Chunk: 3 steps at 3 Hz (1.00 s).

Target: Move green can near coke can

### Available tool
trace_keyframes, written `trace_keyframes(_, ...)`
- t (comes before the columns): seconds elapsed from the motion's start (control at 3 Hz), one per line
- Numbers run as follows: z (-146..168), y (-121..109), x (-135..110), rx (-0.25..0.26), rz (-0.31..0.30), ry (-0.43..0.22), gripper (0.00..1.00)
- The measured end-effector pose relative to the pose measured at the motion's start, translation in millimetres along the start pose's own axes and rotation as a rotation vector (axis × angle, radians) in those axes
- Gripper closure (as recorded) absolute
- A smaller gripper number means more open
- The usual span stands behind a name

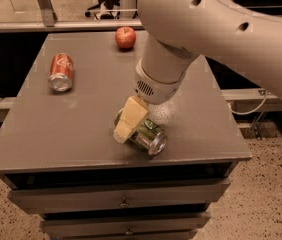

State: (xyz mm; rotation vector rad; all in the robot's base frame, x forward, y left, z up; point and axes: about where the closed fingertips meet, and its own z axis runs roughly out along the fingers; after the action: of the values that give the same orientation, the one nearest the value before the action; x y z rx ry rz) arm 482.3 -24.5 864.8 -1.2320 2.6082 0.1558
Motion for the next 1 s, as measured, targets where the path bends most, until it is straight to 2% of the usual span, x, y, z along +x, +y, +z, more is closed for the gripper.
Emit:
trace_keyframes(0.33,8,3,-5,0.012,0.017,0.007,0.0)
trace_keyframes(0.67,16,13,-13,0.017,0.02,0.008,0.26)
trace_keyframes(1.0,18,19,-17,0.019,0.022,0.003,0.56)
